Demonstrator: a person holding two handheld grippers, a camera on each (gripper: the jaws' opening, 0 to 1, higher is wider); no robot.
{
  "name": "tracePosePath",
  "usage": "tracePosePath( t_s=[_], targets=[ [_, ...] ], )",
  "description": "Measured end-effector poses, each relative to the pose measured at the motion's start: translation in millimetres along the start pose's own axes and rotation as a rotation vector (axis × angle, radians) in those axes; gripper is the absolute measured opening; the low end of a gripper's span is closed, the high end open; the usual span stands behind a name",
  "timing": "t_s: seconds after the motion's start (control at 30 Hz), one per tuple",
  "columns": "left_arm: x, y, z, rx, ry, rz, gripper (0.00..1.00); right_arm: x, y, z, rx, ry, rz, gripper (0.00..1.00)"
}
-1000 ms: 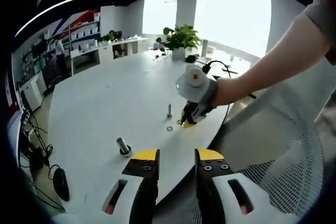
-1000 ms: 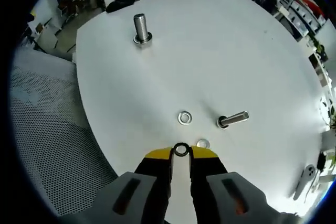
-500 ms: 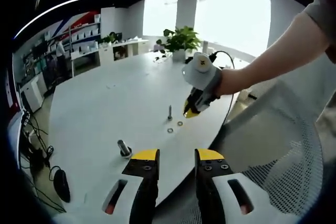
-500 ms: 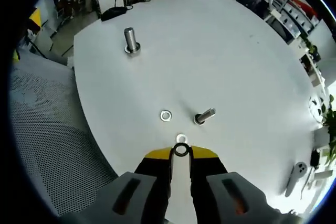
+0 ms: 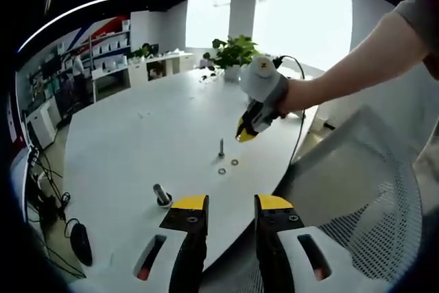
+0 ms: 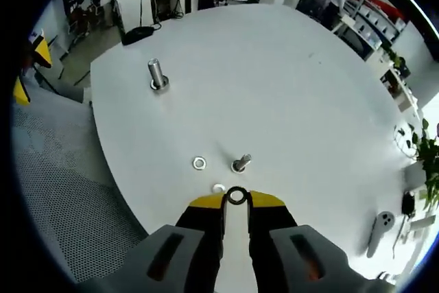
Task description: Place the washer onto the threaded stud by aligning its center hole with the stud, sliding it down to the base, and recovering from edge contact or off-axis alignment until the washer reaches the visible bottom stop.
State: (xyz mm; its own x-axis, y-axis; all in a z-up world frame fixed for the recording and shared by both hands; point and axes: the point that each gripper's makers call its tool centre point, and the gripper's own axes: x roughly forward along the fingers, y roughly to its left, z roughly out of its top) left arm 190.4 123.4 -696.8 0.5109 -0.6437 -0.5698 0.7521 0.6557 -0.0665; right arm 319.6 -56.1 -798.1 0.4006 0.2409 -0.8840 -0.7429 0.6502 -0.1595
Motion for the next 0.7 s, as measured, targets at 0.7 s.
tracePosePath(
  t_s=[0.7],
  targets=[
    [-0.4,4.9,-4.0,-0.021,0.013,0.019,0.25,20.7,-8.7,27.0,-0.08,0.015,0.04,0.14]
  ],
)
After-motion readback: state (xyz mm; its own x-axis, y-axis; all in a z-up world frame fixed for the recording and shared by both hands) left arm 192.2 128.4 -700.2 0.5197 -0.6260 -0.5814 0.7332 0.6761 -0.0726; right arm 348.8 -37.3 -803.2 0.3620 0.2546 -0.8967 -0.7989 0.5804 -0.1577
